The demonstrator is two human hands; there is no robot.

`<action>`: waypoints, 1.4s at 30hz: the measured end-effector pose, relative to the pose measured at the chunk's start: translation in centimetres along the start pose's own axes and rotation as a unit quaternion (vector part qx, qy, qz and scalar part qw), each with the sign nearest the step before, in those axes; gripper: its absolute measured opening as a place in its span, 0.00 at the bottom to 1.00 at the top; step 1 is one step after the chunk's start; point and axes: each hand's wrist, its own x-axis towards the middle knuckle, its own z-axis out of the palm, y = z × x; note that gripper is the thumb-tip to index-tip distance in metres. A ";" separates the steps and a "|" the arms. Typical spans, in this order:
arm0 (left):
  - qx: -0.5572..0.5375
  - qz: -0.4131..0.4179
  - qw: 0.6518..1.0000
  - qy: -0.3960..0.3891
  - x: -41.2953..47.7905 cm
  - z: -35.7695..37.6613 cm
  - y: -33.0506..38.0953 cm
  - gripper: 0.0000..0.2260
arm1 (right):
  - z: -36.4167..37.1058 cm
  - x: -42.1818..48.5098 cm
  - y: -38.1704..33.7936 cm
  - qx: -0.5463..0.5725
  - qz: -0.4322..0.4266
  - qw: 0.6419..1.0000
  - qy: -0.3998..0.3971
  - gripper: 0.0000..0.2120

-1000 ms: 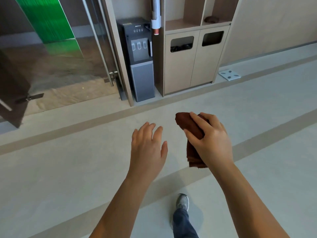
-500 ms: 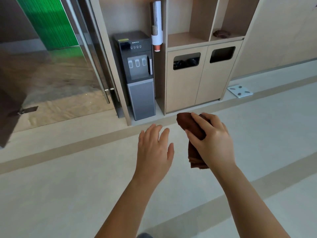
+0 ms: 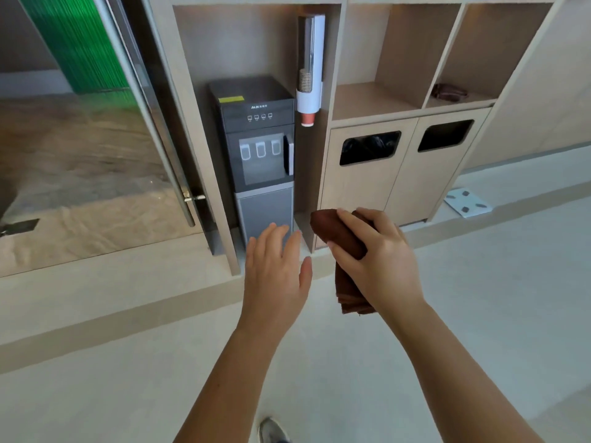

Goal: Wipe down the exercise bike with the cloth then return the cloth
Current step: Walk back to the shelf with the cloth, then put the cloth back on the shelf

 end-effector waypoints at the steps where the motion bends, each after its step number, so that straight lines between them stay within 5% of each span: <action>1: 0.001 0.007 1.000 0.013 2.2 0.2 -0.9 0.18 | 0.9 2.2 0.0 -0.001 0.002 1.000 -0.002 0.21; 13: 0.022 0.055 0.998 0.035 21.9 5.8 -6.3 0.16 | 10.0 21.2 4.3 -0.001 -0.013 1.000 0.002 0.22; 30: 0.051 0.008 0.990 0.134 50.4 10.9 -7.5 0.17 | 17.3 51.0 11.4 0.056 -0.109 0.992 0.008 0.23; 42: 0.063 0.084 0.975 0.198 63.8 7.8 -12.2 0.17 | 19.9 63.5 8.7 0.061 -0.117 0.984 0.119 0.22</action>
